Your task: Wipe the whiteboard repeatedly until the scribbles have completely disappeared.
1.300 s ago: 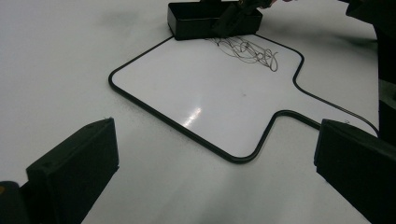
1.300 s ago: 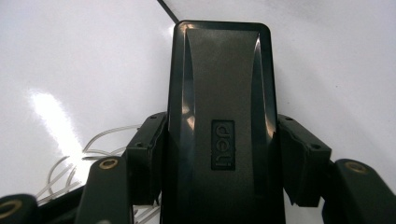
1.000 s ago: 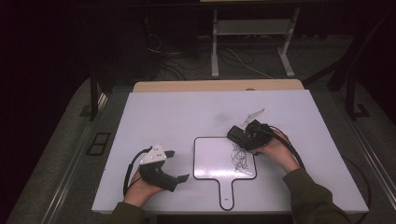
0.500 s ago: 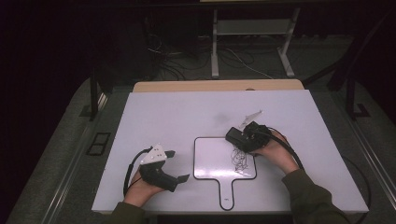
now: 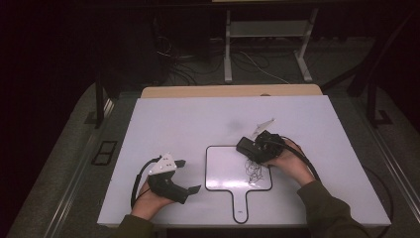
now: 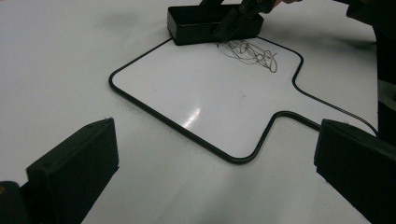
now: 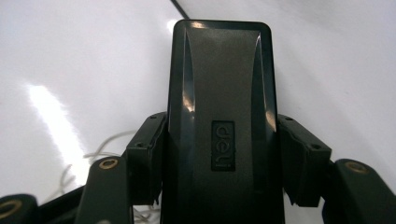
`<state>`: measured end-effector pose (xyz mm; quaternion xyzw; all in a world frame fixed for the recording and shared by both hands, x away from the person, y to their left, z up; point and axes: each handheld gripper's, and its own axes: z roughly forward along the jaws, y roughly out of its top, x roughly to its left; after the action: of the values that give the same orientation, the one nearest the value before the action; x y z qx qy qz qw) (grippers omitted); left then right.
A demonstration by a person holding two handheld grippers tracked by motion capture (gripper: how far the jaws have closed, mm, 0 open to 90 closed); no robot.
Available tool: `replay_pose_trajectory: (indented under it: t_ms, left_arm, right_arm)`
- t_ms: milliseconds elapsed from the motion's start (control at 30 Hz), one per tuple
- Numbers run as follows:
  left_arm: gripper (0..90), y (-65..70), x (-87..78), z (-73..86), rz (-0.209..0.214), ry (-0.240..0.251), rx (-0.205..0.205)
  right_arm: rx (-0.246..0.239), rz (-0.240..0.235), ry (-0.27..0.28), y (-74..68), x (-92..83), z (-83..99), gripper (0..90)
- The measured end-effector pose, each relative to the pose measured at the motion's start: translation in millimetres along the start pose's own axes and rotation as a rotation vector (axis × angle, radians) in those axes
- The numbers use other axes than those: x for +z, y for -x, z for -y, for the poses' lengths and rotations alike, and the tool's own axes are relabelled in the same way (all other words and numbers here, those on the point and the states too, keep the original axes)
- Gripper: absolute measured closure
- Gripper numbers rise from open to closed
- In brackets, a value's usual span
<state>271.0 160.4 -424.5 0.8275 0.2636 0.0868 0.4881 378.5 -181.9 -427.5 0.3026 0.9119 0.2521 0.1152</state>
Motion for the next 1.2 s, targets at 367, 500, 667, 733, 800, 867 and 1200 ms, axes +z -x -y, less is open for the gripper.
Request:
replay_pose_trajectory:
  t_ms: [367, 500, 667, 733, 800, 867, 1200]
  left_arm:
    - [0.0, 0.0, -0.2, 0.0, 0.000, 0.001, -0.001]
    - [0.0, 0.0, -0.1, 0.1, 0.000, 0.000, -0.001]
    - [0.0, 0.0, -0.2, 0.0, -0.001, 0.000, -0.001]
    - [0.0, 0.1, -0.1, 0.0, 0.000, 0.000, -0.001]
    - [0.0, 0.0, 0.2, 0.0, 0.001, 0.000, 0.001]
    - [0.0, 0.0, 0.5, -0.1, 0.002, -0.002, 0.002]
    - [0.0, 0.4, 1.2, 0.1, 0.002, 0.002, 0.000]
  right_arm:
    - [0.039, 0.050, -0.007, 13.1, -3.2, 5.9, 38.7]
    - [0.050, 0.065, -0.011, 18.5, -4.4, 8.2, 38.7]
    - [0.063, 0.083, -0.013, 22.9, -4.9, 9.8, 38.7]
    - [0.064, 0.080, -0.010, 24.3, -4.3, 9.3, 38.7]
    - [0.067, 0.081, -0.011, 24.3, -3.6, 8.4, 38.7]
    - [0.064, 0.082, -0.015, 24.0, -3.4, 7.5, 38.7]
    - [0.048, 0.078, -0.015, 18.3, 0.0, 0.7, 38.7]
